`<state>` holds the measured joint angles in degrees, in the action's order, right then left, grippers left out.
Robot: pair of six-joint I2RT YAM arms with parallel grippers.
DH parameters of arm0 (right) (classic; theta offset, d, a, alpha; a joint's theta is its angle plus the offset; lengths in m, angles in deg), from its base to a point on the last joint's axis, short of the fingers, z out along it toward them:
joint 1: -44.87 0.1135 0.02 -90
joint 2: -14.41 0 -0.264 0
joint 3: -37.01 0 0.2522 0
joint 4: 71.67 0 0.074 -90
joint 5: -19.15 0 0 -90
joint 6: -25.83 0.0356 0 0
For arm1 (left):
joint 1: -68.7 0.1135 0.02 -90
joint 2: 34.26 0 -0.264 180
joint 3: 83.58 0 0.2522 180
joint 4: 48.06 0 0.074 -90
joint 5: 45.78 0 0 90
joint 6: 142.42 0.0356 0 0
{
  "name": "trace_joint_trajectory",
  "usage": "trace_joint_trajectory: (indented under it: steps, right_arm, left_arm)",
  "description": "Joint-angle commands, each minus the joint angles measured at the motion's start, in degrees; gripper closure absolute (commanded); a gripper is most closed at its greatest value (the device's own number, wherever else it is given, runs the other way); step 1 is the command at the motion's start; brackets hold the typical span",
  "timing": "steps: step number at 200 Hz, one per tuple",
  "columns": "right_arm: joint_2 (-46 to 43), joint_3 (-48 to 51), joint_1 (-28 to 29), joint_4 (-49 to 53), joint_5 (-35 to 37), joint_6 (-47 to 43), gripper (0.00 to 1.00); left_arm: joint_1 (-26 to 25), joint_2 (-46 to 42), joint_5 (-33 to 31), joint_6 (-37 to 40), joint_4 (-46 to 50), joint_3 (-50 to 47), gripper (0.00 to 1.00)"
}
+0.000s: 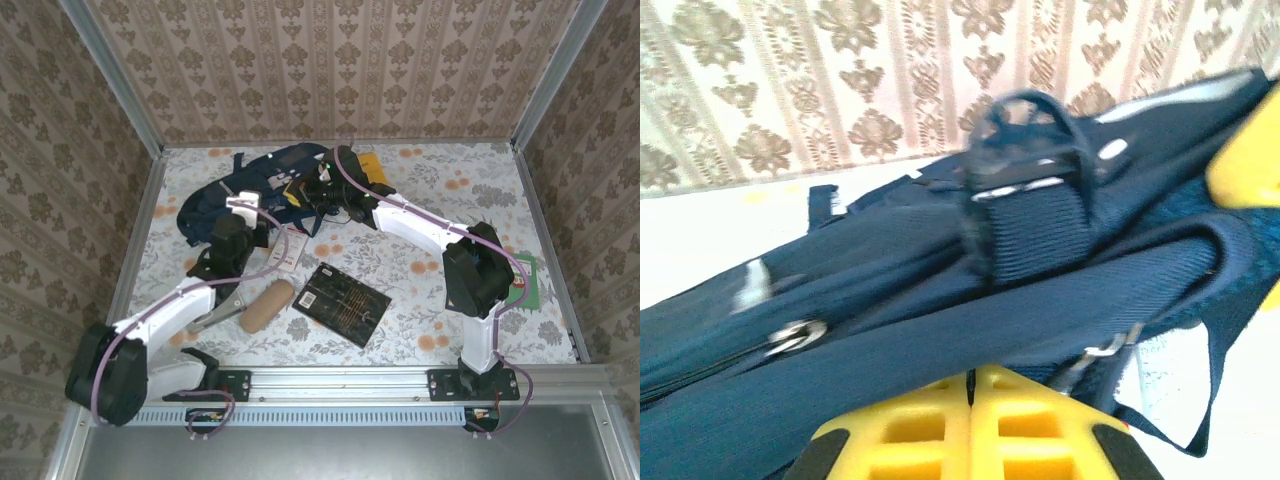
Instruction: Pack books, pencil case, and school supplies into a backpack
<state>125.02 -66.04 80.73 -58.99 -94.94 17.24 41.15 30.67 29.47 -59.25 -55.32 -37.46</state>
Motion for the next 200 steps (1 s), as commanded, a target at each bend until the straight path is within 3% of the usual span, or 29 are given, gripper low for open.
trace_joint_trajectory:
  steps: [1, 43, 77, 102, 143, 173, 200]
  right_arm:
    - [-4.5, 0.0, -0.4, -3.9, -3.0, 0.9, 1.0]
    - [-3.8, -0.3, -0.9, -4.3, -3.1, 1.0, 1.0]
    - [-3.3, -2.1, -0.8, -5.1, -4.6, 2.7, 1.0]
    - [-2.8, -3.5, -0.9, -8.5, -6.8, 6.1, 1.0]
    - [-2.9, -4.6, -0.8, -7.8, -7.3, 5.4, 1.0]
    - [-3.0, -4.7, -0.7, -7.6, -7.5, 5.4, 1.0]
    - [-3.4, -5.0, -0.7, -6.2, -7.1, 4.2, 1.0]
  left_arm:
    - [4.2, -5.2, -0.7, -7.5, 3.0, -2.7, 1.0]
    - [9.0, -10.6, 2.4, -11.2, 6.8, -5.9, 1.0]
    - [9.4, -12.7, 8.7, -11.2, 7.0, -5.8, 1.0]
    - [9.0, -13.8, 14.1, -11.9, 6.6, -6.0, 0.82]
    - [3.8, -13.5, 15.9, -12.5, 6.6, -6.6, 0.7]
    - [3.5, -10.4, 17.9, -22.0, 0.9, -7.6, 0.39]
    - [5.0, -6.0, 21.1, -32.3, -2.4, -6.1, 0.34]
